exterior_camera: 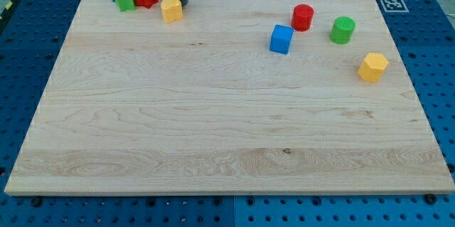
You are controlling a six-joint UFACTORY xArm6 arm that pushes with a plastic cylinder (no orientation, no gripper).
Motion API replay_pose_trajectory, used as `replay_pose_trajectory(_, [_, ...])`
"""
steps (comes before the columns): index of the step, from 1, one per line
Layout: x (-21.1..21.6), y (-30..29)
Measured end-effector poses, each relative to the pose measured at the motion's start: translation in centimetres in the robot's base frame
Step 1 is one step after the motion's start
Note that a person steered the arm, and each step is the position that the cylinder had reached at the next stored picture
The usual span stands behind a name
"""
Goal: Push the yellow heart at the bottom of the green star
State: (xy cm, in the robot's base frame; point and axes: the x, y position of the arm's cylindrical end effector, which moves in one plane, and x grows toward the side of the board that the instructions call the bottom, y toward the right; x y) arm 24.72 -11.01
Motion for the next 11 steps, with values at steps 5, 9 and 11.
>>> replay_pose_trajectory(5, [4.4, -3.4])
replay_pose_trajectory(9, [7.9, -8.3])
replay_pose_trajectory(11, [7.8, -11.9])
